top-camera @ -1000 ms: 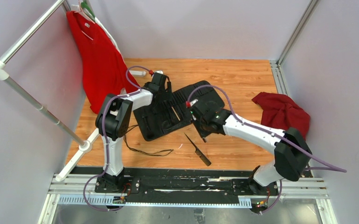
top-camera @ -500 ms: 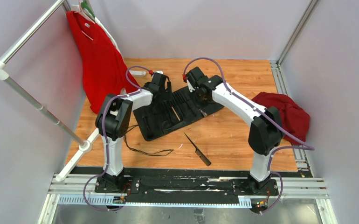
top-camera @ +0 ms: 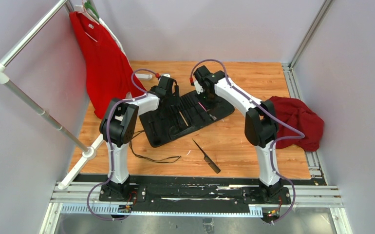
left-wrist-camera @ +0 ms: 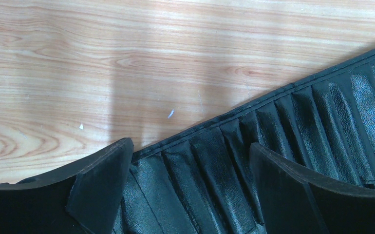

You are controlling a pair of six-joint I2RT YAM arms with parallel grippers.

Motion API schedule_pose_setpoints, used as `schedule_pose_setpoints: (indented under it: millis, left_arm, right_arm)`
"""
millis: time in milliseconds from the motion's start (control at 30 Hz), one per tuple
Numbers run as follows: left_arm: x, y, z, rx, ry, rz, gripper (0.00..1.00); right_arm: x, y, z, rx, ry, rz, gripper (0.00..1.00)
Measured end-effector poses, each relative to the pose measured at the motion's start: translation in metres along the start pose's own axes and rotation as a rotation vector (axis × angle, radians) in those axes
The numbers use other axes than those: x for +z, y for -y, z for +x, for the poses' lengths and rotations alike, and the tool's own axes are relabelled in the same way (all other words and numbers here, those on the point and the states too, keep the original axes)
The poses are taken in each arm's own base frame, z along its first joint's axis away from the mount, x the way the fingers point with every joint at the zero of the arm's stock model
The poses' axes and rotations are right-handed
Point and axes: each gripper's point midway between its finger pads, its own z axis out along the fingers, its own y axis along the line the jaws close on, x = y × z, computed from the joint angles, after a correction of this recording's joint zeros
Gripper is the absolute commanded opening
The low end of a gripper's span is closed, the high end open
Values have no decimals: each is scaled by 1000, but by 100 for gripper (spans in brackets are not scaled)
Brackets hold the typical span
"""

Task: Organize the makeup
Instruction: Place the makeup brush in the storage box.

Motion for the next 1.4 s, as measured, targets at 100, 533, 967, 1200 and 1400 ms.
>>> schedule_pose_setpoints:
  millis: [100,533,967,1200,1400]
  left_arm:
    - [0,0,0,0,0,0,95]
    - [0,0,0,0,0,0,95]
    - [0,0,0,0,1,1,95]
    - [0,0,0,0,1,1,95]
    - [0,0,0,0,1,1,94]
  right_arm:
    - [7,1,5,-3,-29,-17,1]
    - [27,2,5,-8,-67,-78,1]
    - [43,1,4,-7,-91,-96,1]
    - [48,3,-3,2,-79,-108,1]
    - [59,5,-3,10,-88,-112,1]
